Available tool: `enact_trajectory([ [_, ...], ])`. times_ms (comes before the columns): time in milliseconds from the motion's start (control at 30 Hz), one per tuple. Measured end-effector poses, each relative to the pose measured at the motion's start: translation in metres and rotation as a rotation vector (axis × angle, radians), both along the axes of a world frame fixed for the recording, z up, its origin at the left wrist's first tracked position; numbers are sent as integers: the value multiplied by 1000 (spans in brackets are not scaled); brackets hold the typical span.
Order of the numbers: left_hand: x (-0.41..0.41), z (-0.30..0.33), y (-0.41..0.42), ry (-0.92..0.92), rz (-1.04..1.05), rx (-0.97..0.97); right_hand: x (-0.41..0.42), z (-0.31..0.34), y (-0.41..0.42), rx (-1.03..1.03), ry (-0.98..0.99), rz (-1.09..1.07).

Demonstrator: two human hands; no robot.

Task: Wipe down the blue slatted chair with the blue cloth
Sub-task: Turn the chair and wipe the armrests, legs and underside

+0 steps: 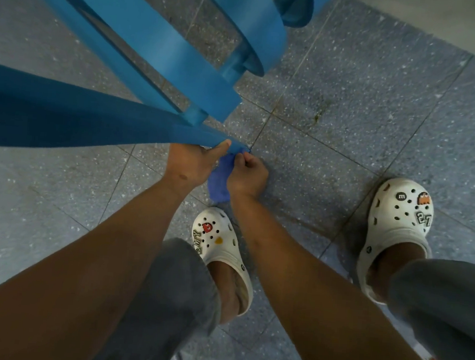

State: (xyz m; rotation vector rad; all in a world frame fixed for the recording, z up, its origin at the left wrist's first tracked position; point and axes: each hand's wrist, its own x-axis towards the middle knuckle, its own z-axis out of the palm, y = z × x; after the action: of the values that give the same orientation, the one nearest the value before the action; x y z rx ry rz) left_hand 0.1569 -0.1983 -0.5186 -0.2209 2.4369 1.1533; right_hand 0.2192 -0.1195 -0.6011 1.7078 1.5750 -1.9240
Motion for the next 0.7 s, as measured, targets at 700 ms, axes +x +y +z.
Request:
enact_trajectory([
  [700, -1, -3, 0, -59, -33, 19, -1, 1, 24, 175, 12, 321],
])
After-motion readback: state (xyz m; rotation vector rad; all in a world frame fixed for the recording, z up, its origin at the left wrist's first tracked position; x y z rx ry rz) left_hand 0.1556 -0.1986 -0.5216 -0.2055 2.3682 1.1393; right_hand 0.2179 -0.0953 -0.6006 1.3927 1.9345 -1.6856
